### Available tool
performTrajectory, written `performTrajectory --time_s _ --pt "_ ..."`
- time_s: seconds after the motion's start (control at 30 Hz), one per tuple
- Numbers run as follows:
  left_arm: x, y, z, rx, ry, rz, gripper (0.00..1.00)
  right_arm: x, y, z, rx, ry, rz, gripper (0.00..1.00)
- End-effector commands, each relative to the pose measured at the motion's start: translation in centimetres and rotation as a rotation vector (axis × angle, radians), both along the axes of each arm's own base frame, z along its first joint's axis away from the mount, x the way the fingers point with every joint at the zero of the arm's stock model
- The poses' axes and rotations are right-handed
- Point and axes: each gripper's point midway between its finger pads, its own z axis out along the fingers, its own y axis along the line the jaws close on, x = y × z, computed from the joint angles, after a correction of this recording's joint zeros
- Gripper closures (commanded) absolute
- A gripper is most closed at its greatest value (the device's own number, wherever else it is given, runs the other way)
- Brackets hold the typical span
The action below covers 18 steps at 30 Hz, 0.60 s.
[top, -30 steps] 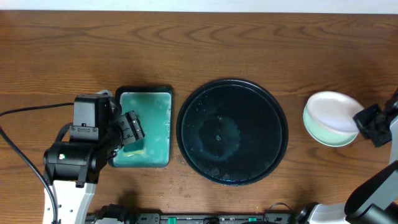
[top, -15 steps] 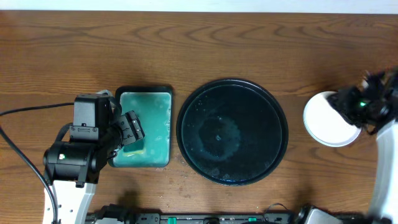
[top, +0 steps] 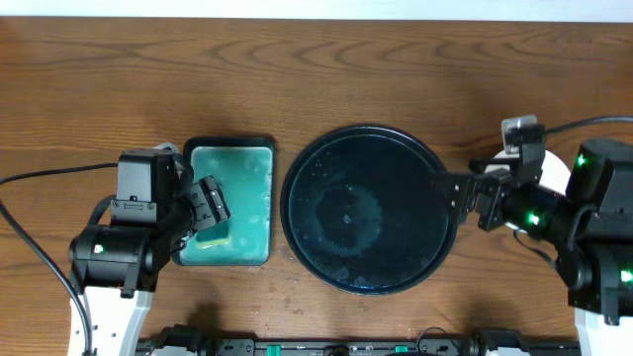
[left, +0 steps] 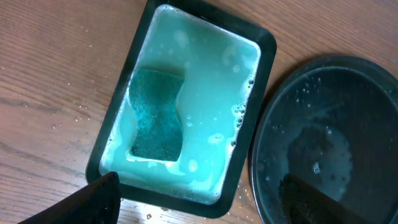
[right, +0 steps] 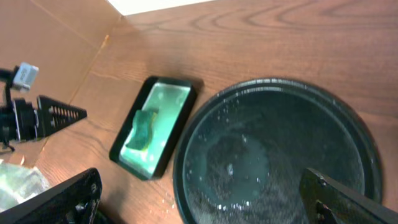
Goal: Clean dirty plates on tray and stack at the side
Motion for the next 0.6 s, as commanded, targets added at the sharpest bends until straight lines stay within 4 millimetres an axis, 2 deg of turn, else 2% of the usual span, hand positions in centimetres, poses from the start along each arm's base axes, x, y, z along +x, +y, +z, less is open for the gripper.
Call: performTrajectory --time_s 0.0,0.13,0.23,0.37,0.47,0.57 --pt "0.2 0.0 0.7 0.001 -0.015 -0.011 0.18 -0.8 -0.5 0.1 -0.072 -0.034 -0.014 0.01" --pt "0.2 0.0 0.7 0.001 -0.015 -0.011 0.18 -1.4 -2.0 -0.3 -0.156 -0.054 -0.099 0.01" --pt "0.2 0.0 0.7 0.001 -0.015 -0.011 0.18 -1.9 -3.9 -0.5 -0.244 -0.134 -0.199 0.01" --pt "0.2 0.0 0.7 0.001 -0.015 -0.011 0.18 -2.0 -5.2 -0.9 -0.292 -0.302 -0.289 0.01" --pt "0.2 0.0 0.7 0.001 -0.015 -0.012 0.18 -3.0 -5.6 -2.4 -0.288 -0.414 -0.329 0.01" --pt "0.2 0.0 0.7 0.001 -0.015 -0.011 0.18 -4.1 -6.4 -5.1 -0.289 -0.487 -0.379 0.01"
